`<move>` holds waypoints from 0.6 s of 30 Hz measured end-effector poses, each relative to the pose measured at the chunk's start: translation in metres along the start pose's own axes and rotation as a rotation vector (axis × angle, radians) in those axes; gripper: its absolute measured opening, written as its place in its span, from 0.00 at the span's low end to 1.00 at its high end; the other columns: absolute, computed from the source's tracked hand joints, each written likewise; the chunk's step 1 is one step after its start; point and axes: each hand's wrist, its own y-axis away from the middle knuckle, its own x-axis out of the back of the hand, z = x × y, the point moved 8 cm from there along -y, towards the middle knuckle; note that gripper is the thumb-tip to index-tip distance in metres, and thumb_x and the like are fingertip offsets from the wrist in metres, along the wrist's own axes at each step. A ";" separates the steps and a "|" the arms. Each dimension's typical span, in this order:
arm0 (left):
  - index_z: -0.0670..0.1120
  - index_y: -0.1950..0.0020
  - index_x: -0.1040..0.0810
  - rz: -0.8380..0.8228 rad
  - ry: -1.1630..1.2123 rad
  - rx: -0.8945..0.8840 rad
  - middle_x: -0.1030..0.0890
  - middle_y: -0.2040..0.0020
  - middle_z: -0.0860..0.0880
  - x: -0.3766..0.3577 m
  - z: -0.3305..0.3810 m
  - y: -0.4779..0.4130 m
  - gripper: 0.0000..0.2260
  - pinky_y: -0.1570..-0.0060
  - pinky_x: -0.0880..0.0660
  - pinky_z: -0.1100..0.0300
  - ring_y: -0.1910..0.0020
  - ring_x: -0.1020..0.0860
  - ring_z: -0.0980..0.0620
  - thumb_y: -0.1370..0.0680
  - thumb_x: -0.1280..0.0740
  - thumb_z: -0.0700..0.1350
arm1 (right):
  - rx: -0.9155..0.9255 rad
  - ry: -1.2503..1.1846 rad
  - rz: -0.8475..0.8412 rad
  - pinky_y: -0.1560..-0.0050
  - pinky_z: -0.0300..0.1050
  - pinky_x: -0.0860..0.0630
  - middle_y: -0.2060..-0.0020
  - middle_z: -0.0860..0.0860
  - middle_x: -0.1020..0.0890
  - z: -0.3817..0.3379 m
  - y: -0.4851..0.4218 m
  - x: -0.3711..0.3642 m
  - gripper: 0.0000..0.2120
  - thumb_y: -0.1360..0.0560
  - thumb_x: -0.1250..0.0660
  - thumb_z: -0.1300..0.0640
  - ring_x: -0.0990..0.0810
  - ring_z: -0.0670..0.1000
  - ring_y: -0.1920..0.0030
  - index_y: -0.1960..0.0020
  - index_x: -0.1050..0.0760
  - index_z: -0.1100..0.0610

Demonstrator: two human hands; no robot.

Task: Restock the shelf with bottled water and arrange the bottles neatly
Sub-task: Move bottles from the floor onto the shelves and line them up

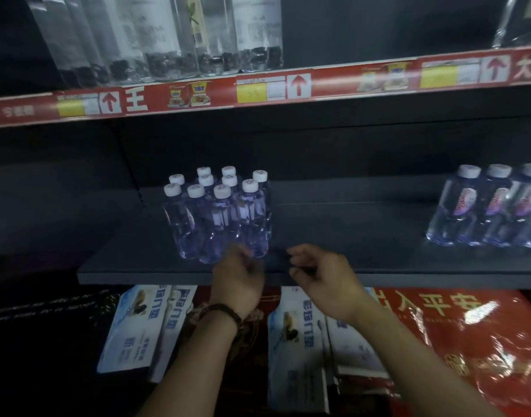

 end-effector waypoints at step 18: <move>0.51 0.50 0.18 -1.289 -0.072 -0.578 0.19 0.58 0.57 -0.361 0.193 0.338 0.01 0.60 0.28 0.70 0.60 0.23 0.65 0.21 0.29 0.46 | -0.905 0.408 0.265 0.60 0.43 0.18 0.56 0.52 0.11 0.219 0.409 0.359 0.04 0.20 0.28 0.56 0.12 0.52 0.59 0.49 0.15 0.54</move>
